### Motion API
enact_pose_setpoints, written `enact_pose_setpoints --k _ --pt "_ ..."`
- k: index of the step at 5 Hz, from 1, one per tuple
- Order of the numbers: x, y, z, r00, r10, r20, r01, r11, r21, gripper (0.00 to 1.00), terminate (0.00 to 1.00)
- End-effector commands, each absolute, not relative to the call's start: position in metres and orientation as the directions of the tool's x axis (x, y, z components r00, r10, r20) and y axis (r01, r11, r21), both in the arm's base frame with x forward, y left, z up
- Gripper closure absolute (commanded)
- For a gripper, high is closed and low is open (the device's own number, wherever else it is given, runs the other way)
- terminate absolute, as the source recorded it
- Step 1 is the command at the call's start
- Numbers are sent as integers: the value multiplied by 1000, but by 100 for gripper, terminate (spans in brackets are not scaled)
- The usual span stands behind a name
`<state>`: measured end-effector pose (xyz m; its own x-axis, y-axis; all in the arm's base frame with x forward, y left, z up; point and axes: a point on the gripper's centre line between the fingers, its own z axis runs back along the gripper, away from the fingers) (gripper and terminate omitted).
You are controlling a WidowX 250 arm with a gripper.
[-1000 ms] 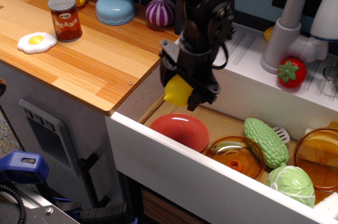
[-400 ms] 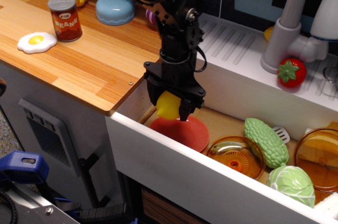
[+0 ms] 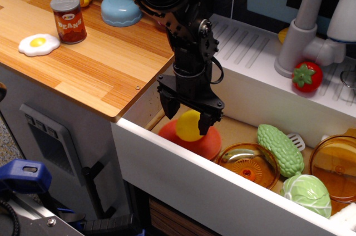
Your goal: Put lemon on plate
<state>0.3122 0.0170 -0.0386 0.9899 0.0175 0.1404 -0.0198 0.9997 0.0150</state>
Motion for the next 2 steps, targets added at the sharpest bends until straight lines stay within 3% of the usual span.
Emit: enact_pose_setpoints --k 1,2 --pt "319 18 -29 984 17 176 -20 1000 16 0 0" --pt "319 18 -29 984 17 176 -20 1000 16 0 100"
